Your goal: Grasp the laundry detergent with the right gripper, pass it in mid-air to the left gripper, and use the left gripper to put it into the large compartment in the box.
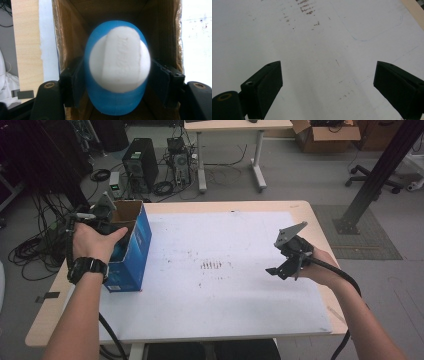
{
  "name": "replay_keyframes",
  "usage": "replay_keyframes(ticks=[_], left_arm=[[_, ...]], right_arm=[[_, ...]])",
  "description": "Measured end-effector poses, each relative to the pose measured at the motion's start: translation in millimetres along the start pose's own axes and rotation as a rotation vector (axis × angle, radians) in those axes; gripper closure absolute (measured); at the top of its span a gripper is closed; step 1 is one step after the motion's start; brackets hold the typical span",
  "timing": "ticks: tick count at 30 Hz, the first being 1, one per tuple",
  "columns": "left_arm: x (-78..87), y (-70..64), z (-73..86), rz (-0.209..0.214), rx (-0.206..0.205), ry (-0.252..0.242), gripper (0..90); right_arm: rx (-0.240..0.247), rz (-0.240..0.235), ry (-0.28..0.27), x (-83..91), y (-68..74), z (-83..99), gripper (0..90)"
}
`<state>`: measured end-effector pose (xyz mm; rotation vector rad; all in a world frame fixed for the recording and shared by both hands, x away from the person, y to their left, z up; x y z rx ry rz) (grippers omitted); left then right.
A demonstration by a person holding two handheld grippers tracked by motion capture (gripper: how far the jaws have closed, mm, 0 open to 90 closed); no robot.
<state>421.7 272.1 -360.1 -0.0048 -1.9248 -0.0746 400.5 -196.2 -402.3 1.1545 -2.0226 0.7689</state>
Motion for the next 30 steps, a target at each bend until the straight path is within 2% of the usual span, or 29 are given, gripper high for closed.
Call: replay_keyframes(ticks=[5, 10, 21, 24, 27, 30], left_arm=[[3.3, -1.6, 0.5, 0.001, -0.004, 0.002, 31.4], [10.3, -3.6, 0.2, -0.008, -0.025, 0.001, 28.5], [39.4, -8.4, -5.5, -0.032, -0.071, -0.031, 24.8], [51.5, -10.3, -7.5, -0.049, -0.098, -0.044, 23.3], [61.0, -15.3, -9.1, -0.046, -0.124, -0.059, 22.3], [71.3, -26.7, -10.8, -0.026, -0.158, -0.077, 19.8]], right_arm=[[-0.003, 0.000, -0.002, 1.0, 0.0, 0.5, 8.3], [0.002, -0.002, -0.002, 2.8, 0.8, 0.1, 8.3], [0.015, 0.001, -0.009, 6.7, 2.1, -4.7, 8.3], [0.016, 0.001, -0.008, 7.3, 2.2, -4.9, 8.3], [0.017, 0.004, -0.008, 9.1, 2.1, -6.0, 8.3], [0.021, 0.004, -0.010, 11.0, 2.4, -7.3, 8.3]])
Point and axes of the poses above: each handheld gripper's, and its own axes: x roughly backward along the jaws, z roughly out of its underside, y roughly to its left, the point moved 9 cm from there along -x, roughly forward along the jaws, and after that the axes turned 3 degrees about -y, right-handed, at the moved point
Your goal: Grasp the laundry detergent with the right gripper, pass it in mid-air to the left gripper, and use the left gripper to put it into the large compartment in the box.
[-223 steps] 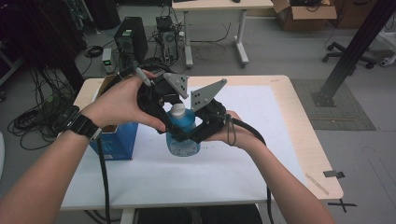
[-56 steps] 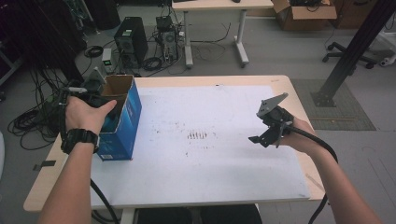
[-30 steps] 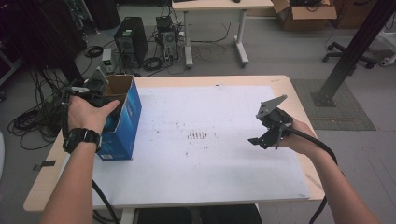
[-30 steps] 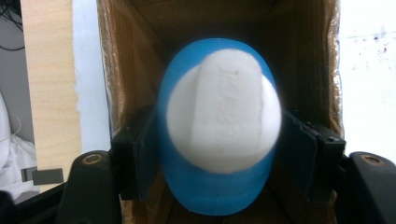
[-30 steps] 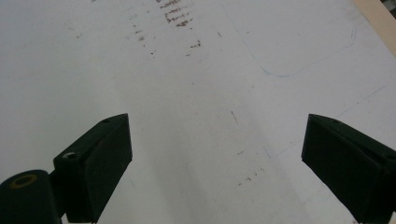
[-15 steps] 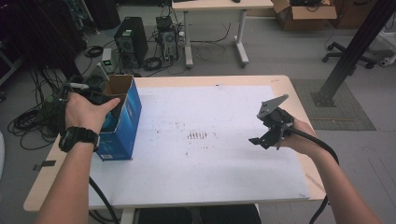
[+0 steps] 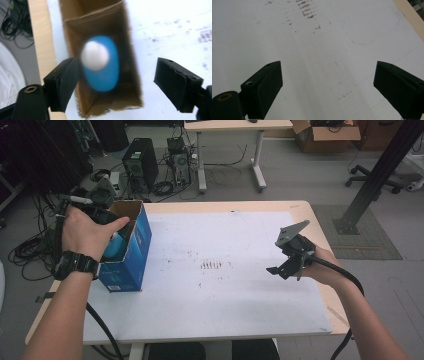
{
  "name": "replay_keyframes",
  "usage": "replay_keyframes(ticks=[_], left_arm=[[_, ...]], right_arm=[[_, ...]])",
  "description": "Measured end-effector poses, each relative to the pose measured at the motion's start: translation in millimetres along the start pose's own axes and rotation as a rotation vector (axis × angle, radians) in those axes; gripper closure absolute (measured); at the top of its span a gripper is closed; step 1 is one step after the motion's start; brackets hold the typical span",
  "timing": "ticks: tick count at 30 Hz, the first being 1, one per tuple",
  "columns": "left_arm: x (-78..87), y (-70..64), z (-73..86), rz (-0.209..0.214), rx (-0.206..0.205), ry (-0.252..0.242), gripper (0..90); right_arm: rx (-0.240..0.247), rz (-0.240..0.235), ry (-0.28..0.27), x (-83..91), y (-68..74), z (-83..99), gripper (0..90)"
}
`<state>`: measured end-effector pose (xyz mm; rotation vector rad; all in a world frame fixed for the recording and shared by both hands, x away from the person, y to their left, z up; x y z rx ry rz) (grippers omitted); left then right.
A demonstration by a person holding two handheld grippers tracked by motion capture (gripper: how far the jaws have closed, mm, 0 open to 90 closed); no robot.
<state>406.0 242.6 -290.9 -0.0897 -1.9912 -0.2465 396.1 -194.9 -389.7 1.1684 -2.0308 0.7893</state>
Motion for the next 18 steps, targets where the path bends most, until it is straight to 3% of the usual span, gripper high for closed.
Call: replay_keyframes(ticks=[3, 8, 12, 18], left_arm=[[7.7, -13.1, -3.7, 0.016, -0.040, -0.021, 18.1], [15.7, -44.7, -9.6, 0.084, -0.135, -0.059, 15.8], [14.0, -68.9, -9.2, 0.141, -0.198, -0.056, 14.5], [5.7, -98.3, -8.7, 0.170, -0.312, -0.064, 12.5]], right_arm=[[0.002, 0.004, 0.004, 2.0, -0.6, -0.5, 8.3], [0.005, 0.002, 0.002, 3.4, 0.6, -2.5, 8.3], [0.015, -0.004, 0.001, 4.8, 3.3, -5.1, 8.3], [0.027, -0.015, -0.003, 8.1, 5.5, -7.8, 8.0]])
Point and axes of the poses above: each handheld gripper's, and its own axes: x roughly backward along the jaws, z roughly out of its underside, y roughly to its left, the point moved 9 cm from there along -x, roughly forward along the jaws, and after that the axes turned 3 degrees about -y, right-handed, at the moved point
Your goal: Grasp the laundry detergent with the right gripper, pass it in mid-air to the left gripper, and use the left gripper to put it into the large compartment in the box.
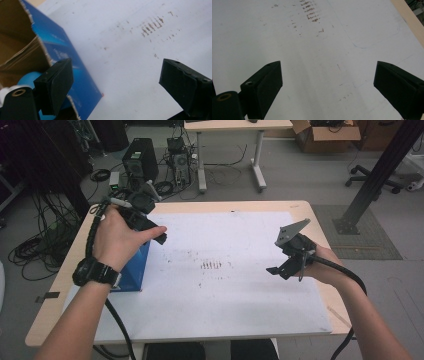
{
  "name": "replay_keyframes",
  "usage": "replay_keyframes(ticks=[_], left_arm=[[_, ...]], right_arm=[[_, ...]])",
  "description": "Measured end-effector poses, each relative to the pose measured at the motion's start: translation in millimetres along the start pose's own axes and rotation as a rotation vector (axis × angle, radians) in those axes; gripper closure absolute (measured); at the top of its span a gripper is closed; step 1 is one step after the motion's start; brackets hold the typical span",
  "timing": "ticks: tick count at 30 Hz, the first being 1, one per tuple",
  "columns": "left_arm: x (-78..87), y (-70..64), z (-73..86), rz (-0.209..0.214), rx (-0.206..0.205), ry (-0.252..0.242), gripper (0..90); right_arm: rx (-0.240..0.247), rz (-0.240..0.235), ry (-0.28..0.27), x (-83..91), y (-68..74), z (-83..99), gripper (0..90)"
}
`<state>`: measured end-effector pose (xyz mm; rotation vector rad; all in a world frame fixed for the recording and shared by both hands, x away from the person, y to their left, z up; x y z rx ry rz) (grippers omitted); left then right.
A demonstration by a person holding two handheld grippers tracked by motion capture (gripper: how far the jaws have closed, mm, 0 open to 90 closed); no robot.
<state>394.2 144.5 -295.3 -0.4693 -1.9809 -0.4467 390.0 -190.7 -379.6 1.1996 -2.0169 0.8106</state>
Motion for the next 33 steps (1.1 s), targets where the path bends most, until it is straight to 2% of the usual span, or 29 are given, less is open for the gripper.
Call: replay_keyframes(ticks=[5, 13, 21, 26, 33], left_arm=[[-10.8, -16.8, -3.1, 0.031, -0.076, -0.001, 11.2], [-28.0, -41.7, -6.1, 0.078, -0.146, -0.015, 8.7], [-44.6, -64.6, -7.7, 0.142, -0.229, -0.019, 6.4], [-56.7, -74.4, -5.4, 0.184, -0.257, -0.016, 6.3], [-68.8, -81.2, -1.6, 0.212, -0.275, 0.005, 5.5]], right_arm=[[0.007, -0.027, -0.015, 1.6, 3.3, -2.6, 7.9], [0.008, -0.078, -0.054, 2.2, 7.2, -8.4, 7.2], [0.007, -0.137, -0.097, 3.7, 12.7, -15.8, 6.0], [0.006, -0.155, -0.110, 3.1, 14.2, -17.9, 4.5], [-0.002, -0.167, -0.119, 1.7, 13.8, -17.2, 4.1]])
Point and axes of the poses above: each handheld gripper's, and its own axes: x roughly backward along the jaws, z roughly out of its underside, y roughly to its left, the point moved 9 cm from there along -x, roughly forward along the jaws, and after that the axes turned 3 degrees about -y, right-handed, at the moved point
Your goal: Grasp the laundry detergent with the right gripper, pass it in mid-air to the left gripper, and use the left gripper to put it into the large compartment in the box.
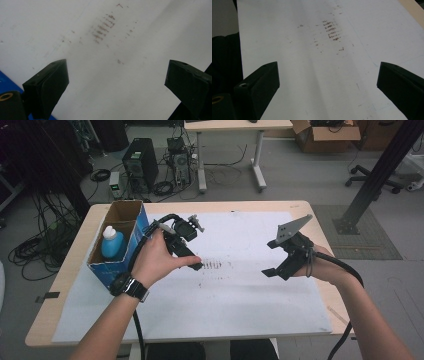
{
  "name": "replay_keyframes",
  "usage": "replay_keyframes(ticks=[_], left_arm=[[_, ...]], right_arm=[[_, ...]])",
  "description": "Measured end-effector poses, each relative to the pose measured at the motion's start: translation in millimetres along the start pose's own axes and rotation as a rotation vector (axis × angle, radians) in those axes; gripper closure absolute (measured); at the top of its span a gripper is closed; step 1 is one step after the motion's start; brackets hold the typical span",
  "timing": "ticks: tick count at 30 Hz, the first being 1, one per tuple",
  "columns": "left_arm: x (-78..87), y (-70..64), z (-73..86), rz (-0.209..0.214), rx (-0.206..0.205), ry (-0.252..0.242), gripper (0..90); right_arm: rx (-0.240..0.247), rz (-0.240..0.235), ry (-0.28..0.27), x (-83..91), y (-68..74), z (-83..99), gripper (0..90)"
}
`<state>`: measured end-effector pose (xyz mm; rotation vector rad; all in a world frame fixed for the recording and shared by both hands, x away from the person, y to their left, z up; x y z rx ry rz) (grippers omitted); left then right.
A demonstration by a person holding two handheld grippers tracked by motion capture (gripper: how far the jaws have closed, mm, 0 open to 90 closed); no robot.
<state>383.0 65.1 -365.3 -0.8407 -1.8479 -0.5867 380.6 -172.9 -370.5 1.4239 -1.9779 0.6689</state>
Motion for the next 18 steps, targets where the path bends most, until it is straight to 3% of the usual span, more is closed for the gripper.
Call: replay_keyframes(ticks=[18], left_arm=[[-1.2, -5.3, -0.1, 0.018, -0.012, -0.008, 5.2]], right_arm=[[-0.002, 0.003, -0.001, -2.0, 1.2, -0.4, 3.4]])
Point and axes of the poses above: each handheld gripper's, and its own axes: x roughly backward along the jaws, z roughly out of its underside, y roughly to its left, the point moved 9 cm from there along -x, roughly forward along the jaws, and after that the axes turned 3 degrees about -y, right-handed, at the moved point
